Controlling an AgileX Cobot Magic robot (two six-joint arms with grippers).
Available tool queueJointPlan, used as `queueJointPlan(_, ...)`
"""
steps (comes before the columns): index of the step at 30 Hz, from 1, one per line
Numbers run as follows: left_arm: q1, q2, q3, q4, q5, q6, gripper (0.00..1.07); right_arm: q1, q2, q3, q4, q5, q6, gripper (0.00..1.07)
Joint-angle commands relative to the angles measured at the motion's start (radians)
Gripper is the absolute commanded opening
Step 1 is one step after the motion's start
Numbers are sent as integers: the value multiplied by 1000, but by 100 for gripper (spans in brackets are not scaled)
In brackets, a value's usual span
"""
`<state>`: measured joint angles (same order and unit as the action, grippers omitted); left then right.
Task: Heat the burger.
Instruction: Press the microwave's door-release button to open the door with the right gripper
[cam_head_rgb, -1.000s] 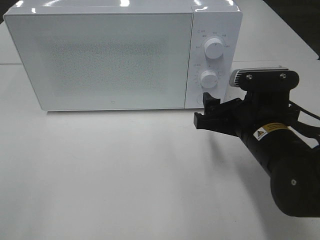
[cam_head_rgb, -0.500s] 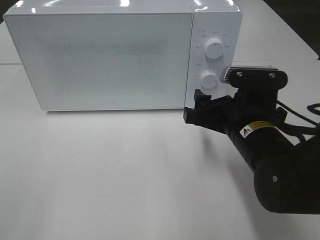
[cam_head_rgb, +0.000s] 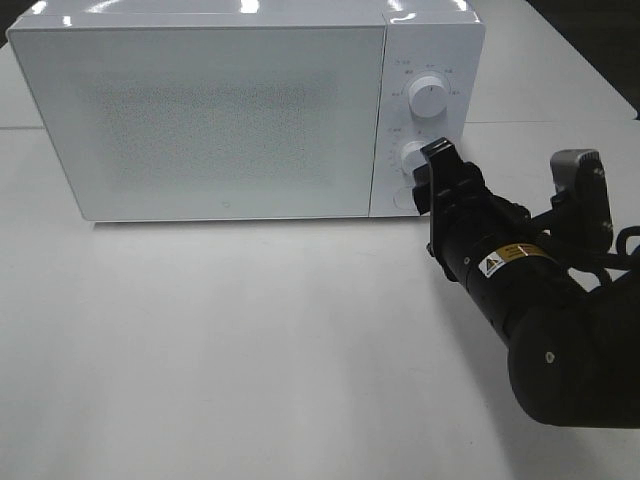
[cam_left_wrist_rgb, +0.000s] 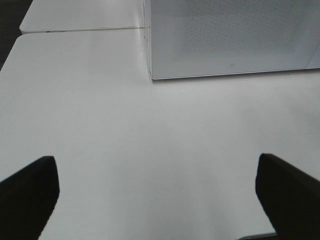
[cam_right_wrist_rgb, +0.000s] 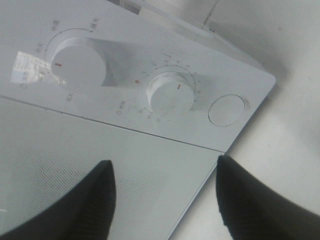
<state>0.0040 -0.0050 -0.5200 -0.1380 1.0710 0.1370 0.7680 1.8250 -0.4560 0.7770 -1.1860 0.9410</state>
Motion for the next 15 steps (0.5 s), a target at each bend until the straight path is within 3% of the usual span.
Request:
queueJointPlan(1, 4, -16, 1, 2, 1, -6, 100, 0, -1, -7, 0, 28, 180, 39)
queueJointPlan(2, 4, -16, 1, 2, 1, -6, 100, 0, -1, -7, 0, 28, 180, 39)
queueJointPlan(3, 4, -16, 1, 2, 1, -6, 100, 0, -1, -7, 1, 37, 232, 29)
queueJointPlan(5, 4, -16, 1, 2, 1, -6, 100, 0, -1, -7, 1, 39, 244, 25)
queueJointPlan(7, 4, -16, 1, 2, 1, -6, 100, 0, -1, -7, 2, 54, 274, 11)
queueJointPlan(8, 4, -16, 1, 2, 1, -6, 100, 0, -1, -7, 2, 54, 274, 11)
queueJointPlan(9, 4, -16, 1, 2, 1, -6, 100, 0, -1, -7, 18, 77, 285, 1)
queueJointPlan(15, 4, -16, 1, 2, 1, -6, 100, 0, 3, -7, 61, 137, 308, 0)
